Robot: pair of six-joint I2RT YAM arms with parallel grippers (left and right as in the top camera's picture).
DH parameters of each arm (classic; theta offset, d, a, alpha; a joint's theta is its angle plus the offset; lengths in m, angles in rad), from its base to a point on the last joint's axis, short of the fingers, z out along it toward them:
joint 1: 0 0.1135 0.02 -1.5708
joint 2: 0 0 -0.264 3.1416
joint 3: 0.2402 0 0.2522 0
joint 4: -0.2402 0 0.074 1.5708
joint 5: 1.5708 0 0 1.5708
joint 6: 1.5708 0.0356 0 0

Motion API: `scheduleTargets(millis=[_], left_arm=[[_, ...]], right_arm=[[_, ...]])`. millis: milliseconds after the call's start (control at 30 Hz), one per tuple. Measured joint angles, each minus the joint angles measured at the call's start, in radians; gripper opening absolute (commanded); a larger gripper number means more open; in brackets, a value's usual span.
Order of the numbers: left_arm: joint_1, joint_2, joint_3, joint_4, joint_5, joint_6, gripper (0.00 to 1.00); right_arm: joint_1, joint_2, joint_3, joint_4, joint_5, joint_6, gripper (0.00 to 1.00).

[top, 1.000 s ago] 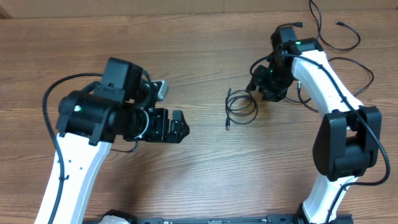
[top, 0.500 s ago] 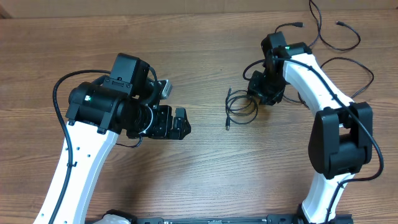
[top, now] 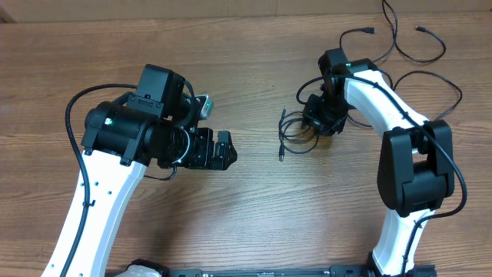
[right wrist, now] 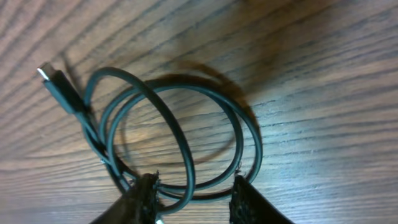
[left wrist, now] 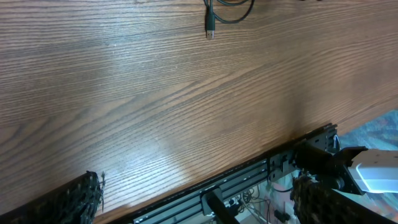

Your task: Untangle cables

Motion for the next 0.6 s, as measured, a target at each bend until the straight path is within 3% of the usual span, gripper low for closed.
scheduleTargets(millis=[67,167,433,600], left_arm=[[0.0,0.0,0.0,0.002,0.0,0.0,1.0],[0.0,0.0,0.0,0.003,0.0,0.0,1.0],[0.0,0.0,0.0,0.005,0.0,0.0,1.0],[0.0,0.0,0.0,0.031,0.0,0.0,1.0]], right_arm=[[0.001,0.0,-0.01,0.006,0.002,0.009,0.22],[0.003,0.0,-0.026,0.029,-0.004,0.012,0.04],[0.013,0.0,-0.033,0.044,-0.09,0.011,0.04],[0.014,0.0,-0.005,0.021,-0.332,-0.138,0.04]])
